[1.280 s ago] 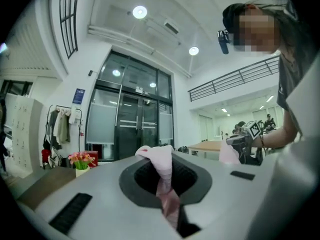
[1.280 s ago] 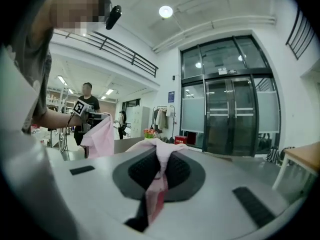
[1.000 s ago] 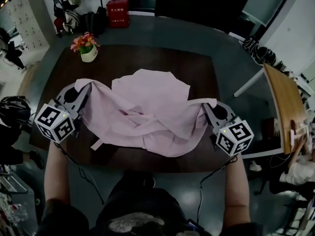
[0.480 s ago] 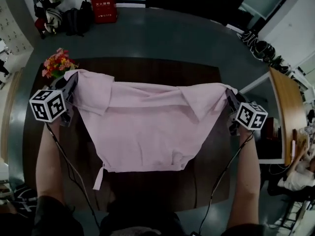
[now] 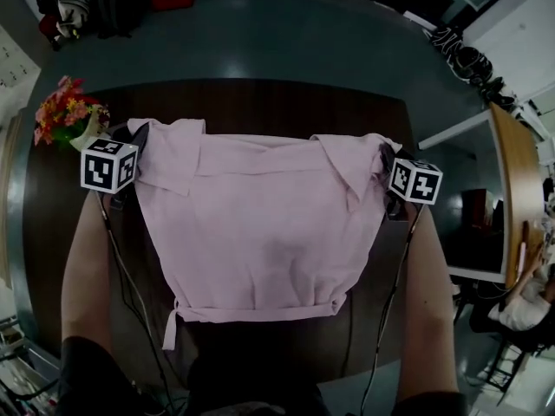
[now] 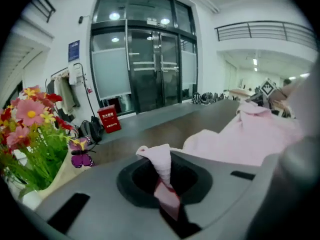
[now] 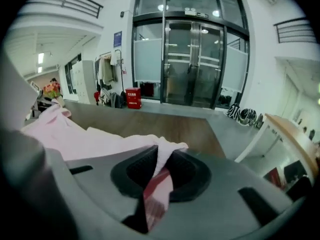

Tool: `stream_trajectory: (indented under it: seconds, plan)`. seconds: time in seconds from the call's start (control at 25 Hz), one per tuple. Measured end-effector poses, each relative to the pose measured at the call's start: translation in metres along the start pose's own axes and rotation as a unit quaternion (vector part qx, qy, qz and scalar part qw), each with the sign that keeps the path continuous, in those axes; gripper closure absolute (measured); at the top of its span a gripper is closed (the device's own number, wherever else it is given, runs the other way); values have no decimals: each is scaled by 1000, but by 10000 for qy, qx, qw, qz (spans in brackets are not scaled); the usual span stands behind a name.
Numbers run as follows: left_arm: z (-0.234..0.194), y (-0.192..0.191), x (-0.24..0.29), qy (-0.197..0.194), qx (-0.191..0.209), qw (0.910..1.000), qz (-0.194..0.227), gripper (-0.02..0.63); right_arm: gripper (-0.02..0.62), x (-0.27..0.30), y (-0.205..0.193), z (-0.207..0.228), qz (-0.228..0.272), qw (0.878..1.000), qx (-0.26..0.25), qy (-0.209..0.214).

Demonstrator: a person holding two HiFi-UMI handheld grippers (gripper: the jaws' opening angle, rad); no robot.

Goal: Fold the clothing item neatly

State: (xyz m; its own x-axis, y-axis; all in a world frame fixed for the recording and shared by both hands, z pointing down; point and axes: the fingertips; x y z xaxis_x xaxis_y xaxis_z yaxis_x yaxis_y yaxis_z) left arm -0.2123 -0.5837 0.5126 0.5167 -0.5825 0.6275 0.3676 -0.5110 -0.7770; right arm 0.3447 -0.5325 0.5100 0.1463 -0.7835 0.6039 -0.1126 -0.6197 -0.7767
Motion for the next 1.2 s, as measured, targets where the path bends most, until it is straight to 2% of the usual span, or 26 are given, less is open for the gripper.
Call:
stream_trajectory:
  seconds: [0.08, 0.16, 0.32, 0.4, 0.44, 0.56, 0.68, 0.76, 0.96, 1.08, 1.2]
  plan:
    - [-1, -5, 2, 59, 145, 9997, -183, 589, 550, 4, -2, -3, -57, 9998, -134, -125]
    - [-4, -5, -3, 108, 149, 9997, -149, 576, 521, 3, 1, -5, -67, 9998, -61, -182]
    - [4, -9, -15, 34, 303, 9995, -76, 482, 438, -7, 0, -12, 47, 9997, -162, -152]
    - [11, -13, -22, -69, 262, 9996, -97, 402, 347, -15, -2, -17, 172, 9997, -133, -106]
    - [13, -16, -26, -104, 192, 9997, -127, 392, 293, -20, -3, -19, 214, 9997, -47, -71]
    - [13, -21, -45, -35, 45, 9999, -142, 363, 273, -38, -5, -20, 346, 9991, 170, -174]
    - [19, -24, -72, 211, 50, 9998, -25, 336, 273, -67, -6, -10, 578, 9968, 138, -531]
    - [32, -25, -95, 388, -51, 9992, 127, 336, 273, -97, -5, -3, 762, 9954, 117, -562]
    - [97, -19, -155, 563, -247, 9947, 820, 336, 275, -198, -3, -27, 1426, 9891, 336, 146]
    - [164, -14, -183, 192, -380, 9918, 1208, 336, 275, -265, -6, -49, 1832, 9808, 384, 553]
    - [241, -3, -212, -243, -495, 9838, 1704, 337, 275, -333, -15, -69, 2182, 9684, 553, 1071]
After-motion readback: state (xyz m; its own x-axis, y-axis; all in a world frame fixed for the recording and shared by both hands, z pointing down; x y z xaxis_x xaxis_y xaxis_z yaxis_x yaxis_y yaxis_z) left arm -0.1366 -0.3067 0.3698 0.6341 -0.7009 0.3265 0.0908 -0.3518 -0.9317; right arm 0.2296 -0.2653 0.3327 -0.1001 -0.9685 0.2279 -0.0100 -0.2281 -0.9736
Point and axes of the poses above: the fingertips, and each gripper's own axes: x forward along the fingers, z to its right, y out of its top, and after that the axes turned 11 degrees about -y, right-handed
